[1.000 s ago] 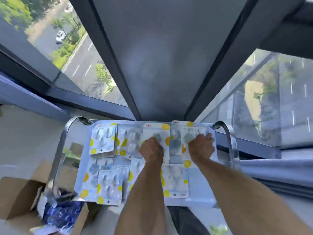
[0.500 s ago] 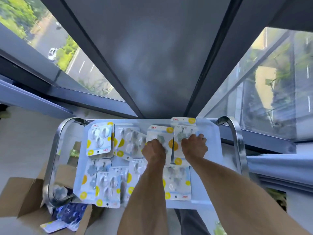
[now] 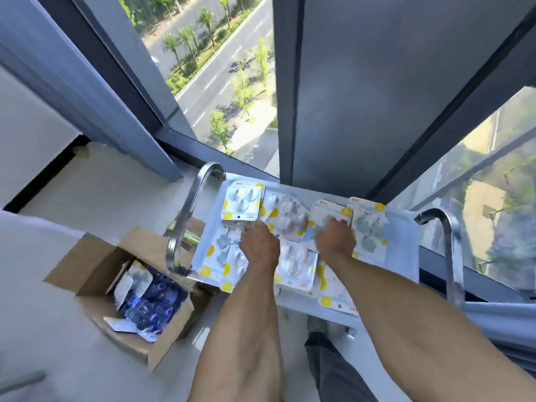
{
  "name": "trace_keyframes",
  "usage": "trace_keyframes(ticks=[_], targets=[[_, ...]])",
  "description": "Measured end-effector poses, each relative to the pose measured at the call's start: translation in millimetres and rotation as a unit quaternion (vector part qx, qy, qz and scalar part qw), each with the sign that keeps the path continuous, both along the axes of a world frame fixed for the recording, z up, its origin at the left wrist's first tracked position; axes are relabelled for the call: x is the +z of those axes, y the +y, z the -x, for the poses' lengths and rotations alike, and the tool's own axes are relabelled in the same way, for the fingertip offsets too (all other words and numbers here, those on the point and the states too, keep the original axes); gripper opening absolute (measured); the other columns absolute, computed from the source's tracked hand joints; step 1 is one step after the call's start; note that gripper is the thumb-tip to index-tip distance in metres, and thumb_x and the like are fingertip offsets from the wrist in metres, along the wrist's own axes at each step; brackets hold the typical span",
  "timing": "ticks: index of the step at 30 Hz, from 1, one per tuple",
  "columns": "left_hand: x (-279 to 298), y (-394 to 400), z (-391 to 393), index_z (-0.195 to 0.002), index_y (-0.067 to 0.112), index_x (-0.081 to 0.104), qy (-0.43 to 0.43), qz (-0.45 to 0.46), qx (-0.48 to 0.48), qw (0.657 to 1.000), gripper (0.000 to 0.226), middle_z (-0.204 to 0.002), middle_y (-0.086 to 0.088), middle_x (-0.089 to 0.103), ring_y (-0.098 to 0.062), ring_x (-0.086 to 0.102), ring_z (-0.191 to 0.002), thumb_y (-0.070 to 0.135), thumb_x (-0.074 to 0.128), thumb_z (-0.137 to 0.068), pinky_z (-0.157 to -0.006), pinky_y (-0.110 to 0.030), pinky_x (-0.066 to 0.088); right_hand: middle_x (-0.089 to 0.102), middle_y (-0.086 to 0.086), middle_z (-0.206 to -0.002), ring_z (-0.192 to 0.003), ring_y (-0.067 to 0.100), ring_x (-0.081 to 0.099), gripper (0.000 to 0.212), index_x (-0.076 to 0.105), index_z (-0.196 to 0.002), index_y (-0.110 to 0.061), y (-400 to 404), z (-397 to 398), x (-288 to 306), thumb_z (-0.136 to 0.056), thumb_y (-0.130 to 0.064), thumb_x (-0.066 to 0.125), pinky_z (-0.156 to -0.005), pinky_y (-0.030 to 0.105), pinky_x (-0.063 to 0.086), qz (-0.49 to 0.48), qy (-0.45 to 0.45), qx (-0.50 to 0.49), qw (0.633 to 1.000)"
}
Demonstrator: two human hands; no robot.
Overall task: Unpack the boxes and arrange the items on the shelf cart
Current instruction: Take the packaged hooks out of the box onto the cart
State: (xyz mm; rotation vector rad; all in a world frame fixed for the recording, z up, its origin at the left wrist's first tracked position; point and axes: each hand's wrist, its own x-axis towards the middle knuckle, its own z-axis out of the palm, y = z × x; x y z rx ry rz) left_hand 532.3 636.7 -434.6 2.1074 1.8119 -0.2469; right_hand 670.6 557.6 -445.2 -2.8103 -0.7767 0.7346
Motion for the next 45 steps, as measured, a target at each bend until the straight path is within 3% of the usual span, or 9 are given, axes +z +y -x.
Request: trace_keyframes(ticks=[8,15,19,23,26,28,30,37,45], targets=[[30,19,229,-0.127,0.012,0.053,0.0,-0.017,0.127,0.992,0.037,-0.126,-0.016,0.053,-0.032,0.054,-0.117,0.024,0.053,-0.091,-0.092,-0.041,0.045,0.059,0.016,-0.118,-0.11,0.036,0.059,0.026,0.059,-0.112,-0.009,53,229,43,-0.089,-0.019,0.053,-0.085,0.037,0.048,-0.049,0.016,0.117,0.992],[29,21,402,-0.132,0.012,0.049,0.018,0.045,0.226,0.973,0.04,-0.131,-0.016,0.051,-0.032,0.052,-0.121,0.019,0.05,-0.093,-0.094,-0.043,0.044,0.065,0.014,-0.11,-0.106,0.034,0.063,0.026,0.06,-0.11,-0.011,87,414,45,-0.085,-0.014,0.053,-0.08,0.035,0.049,0.003,0.053,0.251,0.967],[22,28,470,-0.132,0.011,0.048,0.006,0.077,0.287,0.955,0.047,-0.132,-0.017,0.049,-0.031,0.05,-0.121,0.027,0.059,-0.09,-0.094,-0.042,0.046,0.063,0.015,-0.104,-0.098,0.035,0.062,0.013,0.058,-0.094,-0.007,105,481,33,-0.083,-0.012,0.052,-0.074,0.036,0.048,0.032,0.084,0.319,0.944],[8,37,526,-0.132,0.011,0.051,-0.005,0.093,0.342,0.935,0.045,-0.131,-0.015,0.05,-0.029,0.052,-0.119,0.024,0.06,-0.089,-0.092,-0.038,0.047,0.061,0.011,-0.103,-0.099,0.032,0.062,0.017,0.061,-0.099,-0.011,128,533,14,-0.083,-0.015,0.054,-0.075,0.034,0.045,0.074,0.082,0.369,0.923],[-9,47,559,-0.13,0.015,0.054,-0.015,0.105,0.382,0.918,0.043,-0.126,-0.013,0.053,-0.027,0.055,-0.116,0.025,0.063,-0.089,-0.089,-0.035,0.047,0.061,0.009,-0.095,-0.082,0.028,0.056,0.014,0.061,-0.095,-0.012,150,560,-7,-0.083,-0.016,0.054,-0.07,0.031,0.044,0.084,0.068,0.399,0.911],[-26,55,575,-0.129,0.018,0.056,-0.023,0.116,0.407,0.906,0.041,-0.123,-0.012,0.055,-0.027,0.056,-0.114,0.022,0.061,-0.089,-0.088,-0.035,0.048,0.064,0.011,-0.096,-0.078,0.027,0.053,0.004,0.052,-0.088,-0.014,169,574,-25,-0.084,-0.015,0.051,-0.067,0.031,0.042,0.098,0.061,0.425,0.898],[-47,66,585,-0.128,0.017,0.055,-0.027,0.128,0.423,0.897,0.039,-0.122,-0.012,0.057,-0.028,0.056,-0.113,0.019,0.059,-0.089,-0.088,-0.035,0.048,0.065,0.012,-0.103,-0.088,0.031,0.059,0.003,0.049,-0.09,-0.016,190,586,-52,-0.087,-0.016,0.049,-0.07,0.032,0.043,0.11,0.064,0.442,0.888],[-169,116,587,-0.13,0.011,0.052,-0.05,0.191,0.472,0.859,0.042,-0.127,-0.013,0.054,-0.028,0.055,-0.117,0.022,0.06,-0.091,-0.088,-0.036,0.047,0.062,0.014,-0.119,-0.105,0.034,0.063,0.029,0.062,-0.108,-0.011,248,608,-189,-0.082,-0.018,0.051,-0.084,0.037,0.05,0.163,0.081,0.466,0.866],[-326,179,611,-0.123,0.01,0.056,-0.044,0.185,0.449,0.873,0.034,-0.129,-0.014,0.049,-0.031,0.052,-0.118,0.016,0.056,-0.089,-0.089,-0.039,0.046,0.055,0.017,-0.126,-0.117,0.034,0.054,0.03,0.056,-0.118,-0.006,300,631,-347,-0.09,-0.014,0.048,-0.094,0.037,0.046,0.185,0.079,0.514,0.834]])
